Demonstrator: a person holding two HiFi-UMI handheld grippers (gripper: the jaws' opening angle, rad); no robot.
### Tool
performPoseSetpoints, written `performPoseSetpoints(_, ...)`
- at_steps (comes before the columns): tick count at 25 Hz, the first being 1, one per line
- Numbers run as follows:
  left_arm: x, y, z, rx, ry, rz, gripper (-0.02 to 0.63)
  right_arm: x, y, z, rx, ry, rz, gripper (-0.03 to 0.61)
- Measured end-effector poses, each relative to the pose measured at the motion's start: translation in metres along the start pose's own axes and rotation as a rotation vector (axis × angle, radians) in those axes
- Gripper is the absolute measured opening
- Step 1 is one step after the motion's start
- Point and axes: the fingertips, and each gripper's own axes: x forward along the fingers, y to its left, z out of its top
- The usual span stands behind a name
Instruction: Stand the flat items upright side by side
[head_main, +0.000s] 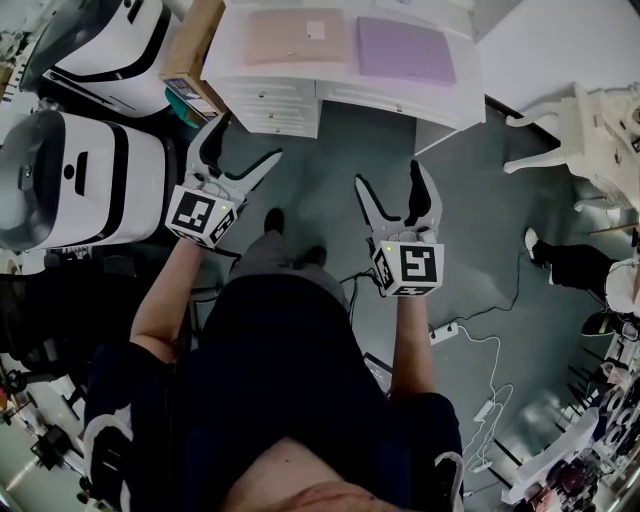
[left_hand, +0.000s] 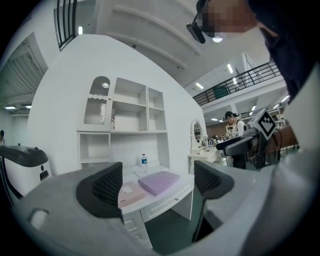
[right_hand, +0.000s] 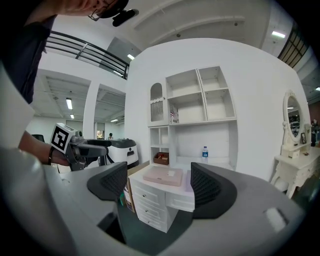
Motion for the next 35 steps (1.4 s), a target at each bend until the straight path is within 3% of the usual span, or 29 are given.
performPoseSetpoints(11,0.046,0.081,-0.006,0.017,-0.003,-0.128,0.484,0.070,0.015,-0.006,0.120,0.024,-0.069,0.408)
performPoseSetpoints(15,0.071,0.124,-0.011,0.006,0.007,-0.209,0.489,0.118,0.022,-0.005,0.206,0.034,-0.112,0.410)
performPoseSetpoints(20,0.101,0.168,-0.017,0.011,0.019,-0.317,0.502,0.173,0.029,-0.006,0.235,0.053,-0.180,0.414)
performPoseSetpoints(26,0.130,0.212,-0.024,-0.007,0.021,-0.372,0.502,0.223,0.032,-0.004,0.234,0.077,-0.231,0.419)
performPoseSetpoints(35,0.182,0.239,-0.051,-0.029,0.069,-0.404,0.502,0.272,0.026,-0.017,0.297,0.112,-0.204,0.419)
